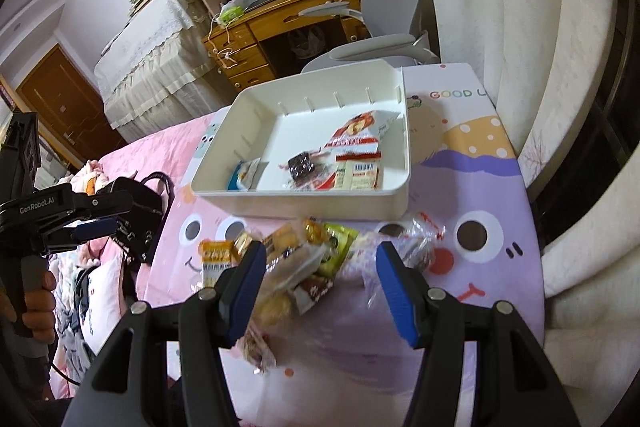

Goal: Organize snacks
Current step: 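Withdraw both tools from the tray back toward the snack pile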

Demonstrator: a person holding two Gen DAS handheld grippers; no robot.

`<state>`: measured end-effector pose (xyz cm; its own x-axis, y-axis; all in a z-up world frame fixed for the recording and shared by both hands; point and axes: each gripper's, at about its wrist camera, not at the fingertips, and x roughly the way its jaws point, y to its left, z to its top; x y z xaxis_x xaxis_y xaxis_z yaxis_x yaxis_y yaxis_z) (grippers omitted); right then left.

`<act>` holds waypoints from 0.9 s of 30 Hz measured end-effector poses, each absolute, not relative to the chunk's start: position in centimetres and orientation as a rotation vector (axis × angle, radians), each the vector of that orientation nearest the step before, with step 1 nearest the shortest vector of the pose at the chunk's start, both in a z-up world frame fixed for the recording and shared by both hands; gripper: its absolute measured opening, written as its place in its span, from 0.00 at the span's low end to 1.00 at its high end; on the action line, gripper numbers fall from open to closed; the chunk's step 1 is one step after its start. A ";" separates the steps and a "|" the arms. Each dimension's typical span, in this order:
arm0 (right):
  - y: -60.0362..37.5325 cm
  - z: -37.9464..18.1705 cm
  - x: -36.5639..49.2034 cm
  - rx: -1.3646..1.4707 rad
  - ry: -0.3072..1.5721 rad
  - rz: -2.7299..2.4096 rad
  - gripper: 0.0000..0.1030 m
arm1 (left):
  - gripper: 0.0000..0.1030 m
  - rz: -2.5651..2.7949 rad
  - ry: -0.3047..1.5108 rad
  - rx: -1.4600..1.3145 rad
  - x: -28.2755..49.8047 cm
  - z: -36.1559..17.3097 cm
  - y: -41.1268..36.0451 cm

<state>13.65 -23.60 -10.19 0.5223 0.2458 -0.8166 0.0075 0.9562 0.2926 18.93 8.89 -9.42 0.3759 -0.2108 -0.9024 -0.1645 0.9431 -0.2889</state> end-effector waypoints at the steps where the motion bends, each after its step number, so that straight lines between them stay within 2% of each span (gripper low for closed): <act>1: -23.5 -10.3 13.3 0.273 1.015 0.153 0.55 | 0.75 -0.023 1.195 -0.358 18.3 -9.6 9.0; 14: -20.6 -13.1 10.0 0.196 1.029 0.208 0.55 | 0.76 0.027 1.280 -0.323 15.5 -12.5 9.7; 27: -16.8 -15.9 7.6 0.246 1.047 0.202 0.55 | 0.76 -0.057 1.412 -0.238 16.1 -16.7 10.2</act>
